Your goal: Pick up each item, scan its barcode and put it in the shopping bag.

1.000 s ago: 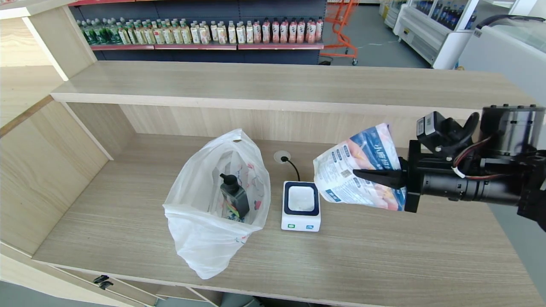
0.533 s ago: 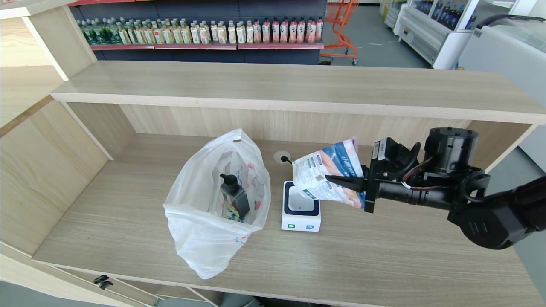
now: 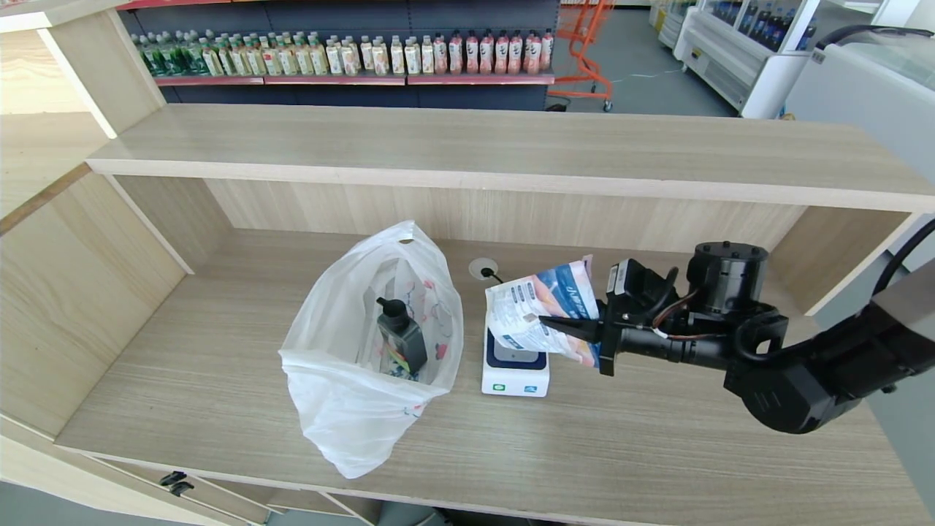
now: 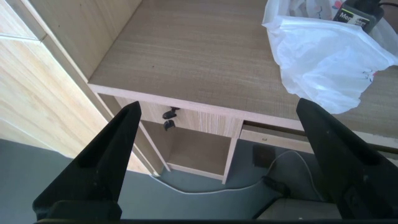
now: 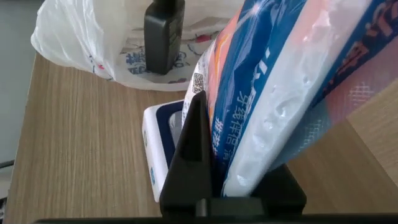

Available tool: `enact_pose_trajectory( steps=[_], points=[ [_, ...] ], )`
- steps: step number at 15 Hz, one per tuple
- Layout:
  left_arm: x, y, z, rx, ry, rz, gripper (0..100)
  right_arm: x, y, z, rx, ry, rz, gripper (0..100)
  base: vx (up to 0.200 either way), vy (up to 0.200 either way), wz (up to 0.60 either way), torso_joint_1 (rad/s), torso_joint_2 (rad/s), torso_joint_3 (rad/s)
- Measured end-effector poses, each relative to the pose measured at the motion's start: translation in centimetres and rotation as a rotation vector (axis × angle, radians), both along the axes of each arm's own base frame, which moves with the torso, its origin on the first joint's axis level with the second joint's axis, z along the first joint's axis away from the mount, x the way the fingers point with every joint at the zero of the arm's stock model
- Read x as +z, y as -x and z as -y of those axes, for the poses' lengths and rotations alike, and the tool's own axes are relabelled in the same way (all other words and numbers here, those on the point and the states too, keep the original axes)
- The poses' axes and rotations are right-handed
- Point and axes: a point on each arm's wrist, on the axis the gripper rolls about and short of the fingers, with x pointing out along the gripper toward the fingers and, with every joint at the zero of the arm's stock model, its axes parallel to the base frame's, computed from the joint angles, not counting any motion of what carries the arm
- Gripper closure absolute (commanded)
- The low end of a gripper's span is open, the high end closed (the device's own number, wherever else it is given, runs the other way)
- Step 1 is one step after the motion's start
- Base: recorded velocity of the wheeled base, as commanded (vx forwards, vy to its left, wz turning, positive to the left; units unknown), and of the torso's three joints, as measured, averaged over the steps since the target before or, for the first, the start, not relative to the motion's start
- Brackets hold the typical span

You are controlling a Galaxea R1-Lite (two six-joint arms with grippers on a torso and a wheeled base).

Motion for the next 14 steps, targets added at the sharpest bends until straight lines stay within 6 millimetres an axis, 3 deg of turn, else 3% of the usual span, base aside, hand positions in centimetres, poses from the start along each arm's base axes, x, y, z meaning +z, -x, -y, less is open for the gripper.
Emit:
enact_pose_trajectory(
  steps=[8, 11, 14],
  points=[
    [0.0, 0.0, 0.0, 0.000, 0.000, 0.000, 0, 0.8, -0.3, -0.3, -0.009, -0.065, -0.046, 100, 0.000, 0.000, 0.00, 0.000, 0.00, 0.000],
    [0.0, 0.0, 0.0, 0.000, 0.000, 0.000, 0, 3.9, 1.0, -0.3, -0.119, -0.242, -0.226, 100, 0.000, 0.000, 0.00, 0.000, 0.00, 0.000],
    [0.0, 0.0, 0.0, 0.000, 0.000, 0.000, 0, 7.3, 3.7, -0.2, -0.286, -0.429, -0.501, 100, 0.000, 0.000, 0.00, 0.000, 0.00, 0.000]
  ],
)
